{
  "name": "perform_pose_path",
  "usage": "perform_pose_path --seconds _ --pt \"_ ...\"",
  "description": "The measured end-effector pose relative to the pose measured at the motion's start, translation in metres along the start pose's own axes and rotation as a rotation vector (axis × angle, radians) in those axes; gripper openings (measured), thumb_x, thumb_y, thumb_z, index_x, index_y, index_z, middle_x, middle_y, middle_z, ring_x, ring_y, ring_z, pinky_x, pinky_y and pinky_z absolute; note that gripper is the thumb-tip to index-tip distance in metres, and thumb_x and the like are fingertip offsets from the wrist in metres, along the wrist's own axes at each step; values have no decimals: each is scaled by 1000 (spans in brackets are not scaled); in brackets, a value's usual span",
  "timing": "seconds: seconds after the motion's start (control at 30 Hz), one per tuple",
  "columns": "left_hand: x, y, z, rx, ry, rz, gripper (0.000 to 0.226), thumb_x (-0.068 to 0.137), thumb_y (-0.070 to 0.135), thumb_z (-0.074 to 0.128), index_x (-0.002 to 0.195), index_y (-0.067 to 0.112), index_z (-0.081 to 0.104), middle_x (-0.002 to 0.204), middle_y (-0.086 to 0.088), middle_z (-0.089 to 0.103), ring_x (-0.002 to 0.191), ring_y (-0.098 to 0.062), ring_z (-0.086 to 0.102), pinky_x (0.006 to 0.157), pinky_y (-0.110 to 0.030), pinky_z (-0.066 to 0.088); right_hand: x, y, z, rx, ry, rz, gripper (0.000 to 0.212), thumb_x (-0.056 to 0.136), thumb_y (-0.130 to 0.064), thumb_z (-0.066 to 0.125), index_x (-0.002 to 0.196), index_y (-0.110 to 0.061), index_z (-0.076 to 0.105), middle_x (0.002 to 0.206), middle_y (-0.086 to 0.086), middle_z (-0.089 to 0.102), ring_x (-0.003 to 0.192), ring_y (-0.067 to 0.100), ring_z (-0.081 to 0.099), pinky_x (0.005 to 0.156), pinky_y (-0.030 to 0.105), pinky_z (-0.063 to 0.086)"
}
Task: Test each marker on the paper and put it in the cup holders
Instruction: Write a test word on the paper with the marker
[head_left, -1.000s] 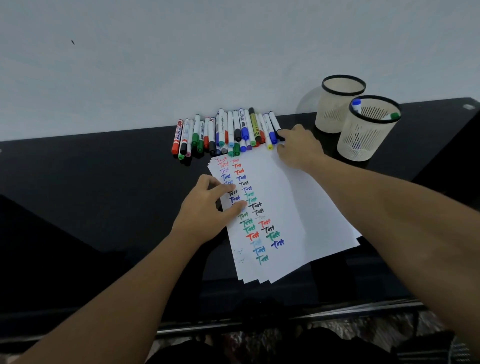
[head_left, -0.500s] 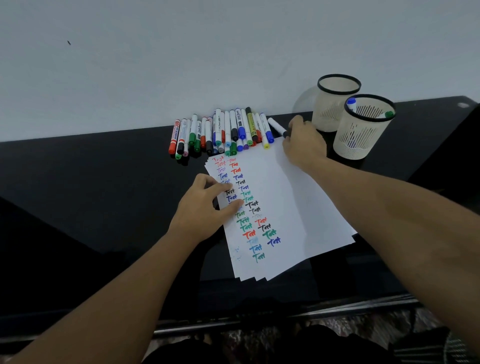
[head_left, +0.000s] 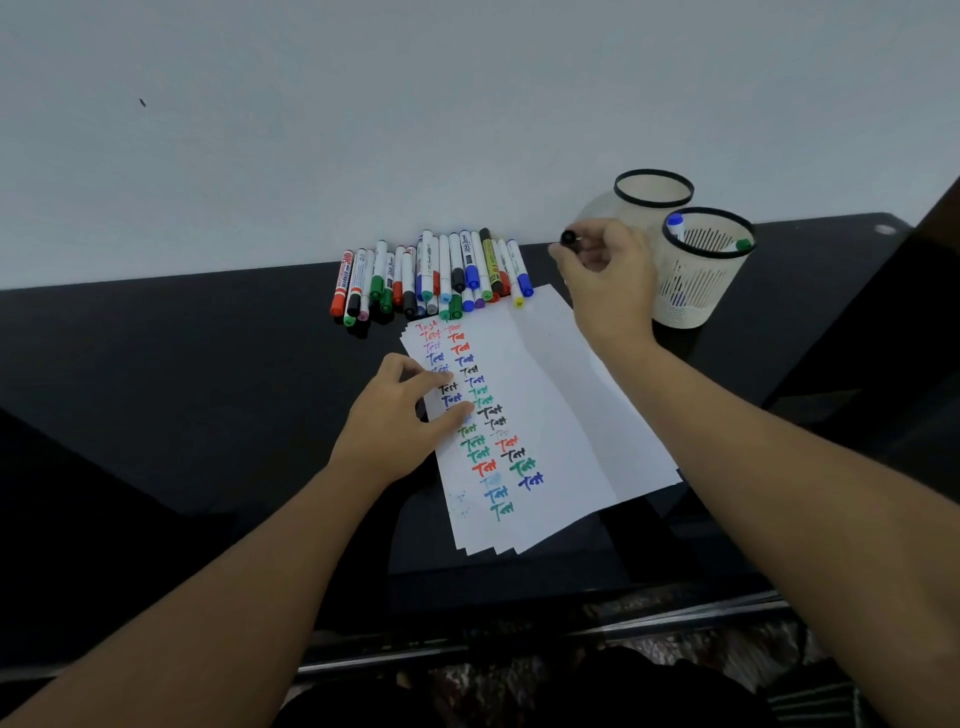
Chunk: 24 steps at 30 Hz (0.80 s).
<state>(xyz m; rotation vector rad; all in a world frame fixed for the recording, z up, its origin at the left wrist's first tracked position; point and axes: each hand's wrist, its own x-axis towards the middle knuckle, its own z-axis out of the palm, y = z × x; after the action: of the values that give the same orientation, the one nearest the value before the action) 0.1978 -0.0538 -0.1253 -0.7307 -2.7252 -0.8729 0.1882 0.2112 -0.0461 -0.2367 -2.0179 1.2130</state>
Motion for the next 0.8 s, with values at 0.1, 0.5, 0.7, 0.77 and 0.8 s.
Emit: perform_pose_path --seconds 0.1,0.5,0.7,0.77,0.8 --pt "-1 2 -1 5 -5 -5 59 85 68 62 133 32 65 113 15 42 88 -3 55 77 -24 48 -12 -8 -4 15 -54 -68 21 102 -31 63 119 -18 61 117 5 57 98 8 59 89 24 53" --pt "-6 9 -4 32 17 -7 60 91 59 61 141 26 56 113 11 46 86 -6 54 74 -23 44 -45 -8 -2 -509 -851 -193 30 111 -33 42 137 -19 48 111 8 66 86 19 58 72 35 46" --pt "-10 15 -7 62 57 53 57 97 50 59 147 27 48 113 9 52 80 -6 51 69 -27 49 -55 -11 -5 -831 -970 -344 44 110 -53 30 150 -38 40 116 0 68 100 20 63 77 39 55" --pt "-11 16 -6 75 67 103 55 98 45 58 148 25 49 110 7 55 76 -6 47 67 -26 48 -59 -14 -5 -910 -959 -403 44 109 -57 26 146 -41 43 111 -3 70 91 18 62 68 35 53" --pt "-11 16 -5 80 72 127 53 98 43 59 147 24 50 109 6 57 76 -6 45 66 -26 46 -61 -16 -4 -927 -951 -409 44 108 -59 25 144 -42 44 108 -4 70 86 17 61 64 34 51"
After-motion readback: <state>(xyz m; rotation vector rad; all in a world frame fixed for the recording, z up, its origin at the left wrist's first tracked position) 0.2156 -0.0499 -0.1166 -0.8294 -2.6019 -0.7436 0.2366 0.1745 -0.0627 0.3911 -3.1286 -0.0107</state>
